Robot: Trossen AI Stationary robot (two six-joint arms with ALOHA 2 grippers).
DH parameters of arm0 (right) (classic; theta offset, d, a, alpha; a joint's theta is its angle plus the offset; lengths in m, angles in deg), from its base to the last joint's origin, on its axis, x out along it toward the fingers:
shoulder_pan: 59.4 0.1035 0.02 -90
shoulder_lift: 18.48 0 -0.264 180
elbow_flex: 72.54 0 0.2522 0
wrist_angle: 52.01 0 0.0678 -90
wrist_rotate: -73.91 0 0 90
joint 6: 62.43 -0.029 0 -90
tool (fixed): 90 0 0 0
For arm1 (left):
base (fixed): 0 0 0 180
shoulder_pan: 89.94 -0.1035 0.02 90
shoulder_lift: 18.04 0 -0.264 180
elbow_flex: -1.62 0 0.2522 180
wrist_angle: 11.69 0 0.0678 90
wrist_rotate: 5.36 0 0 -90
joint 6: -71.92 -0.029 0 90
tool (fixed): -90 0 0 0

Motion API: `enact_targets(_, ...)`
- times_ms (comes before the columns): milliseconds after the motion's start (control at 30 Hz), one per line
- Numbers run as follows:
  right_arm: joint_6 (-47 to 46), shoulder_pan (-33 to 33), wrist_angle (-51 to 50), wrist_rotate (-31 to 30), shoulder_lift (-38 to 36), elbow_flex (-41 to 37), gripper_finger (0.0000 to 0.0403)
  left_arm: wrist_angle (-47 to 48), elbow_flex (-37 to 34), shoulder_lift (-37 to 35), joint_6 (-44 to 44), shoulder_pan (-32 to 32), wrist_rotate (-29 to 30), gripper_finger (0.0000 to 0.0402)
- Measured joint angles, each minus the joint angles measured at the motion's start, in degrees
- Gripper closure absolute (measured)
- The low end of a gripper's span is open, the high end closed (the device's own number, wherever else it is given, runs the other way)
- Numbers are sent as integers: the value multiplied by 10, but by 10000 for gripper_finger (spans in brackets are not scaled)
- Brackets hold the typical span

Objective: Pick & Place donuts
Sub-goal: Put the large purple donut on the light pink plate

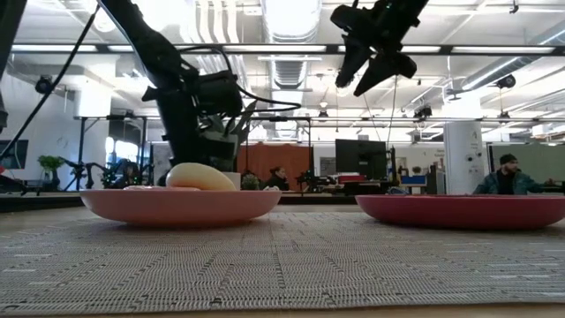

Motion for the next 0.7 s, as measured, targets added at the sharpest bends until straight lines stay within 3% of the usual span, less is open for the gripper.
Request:
enact_targets(200, 3, 0, -1, -12, -1, 1, 193, -12, 0, 1, 5, 0, 8, 390)
enact_targets(467, 32, 0, -2, -10, -14, 1, 193, 52, 35, -51, 100, 40, 5, 399)
enact_targets(700, 81, 0, -5, -10, -53, -1, 193, 81, 67, -152, 148, 170, -31, 400)
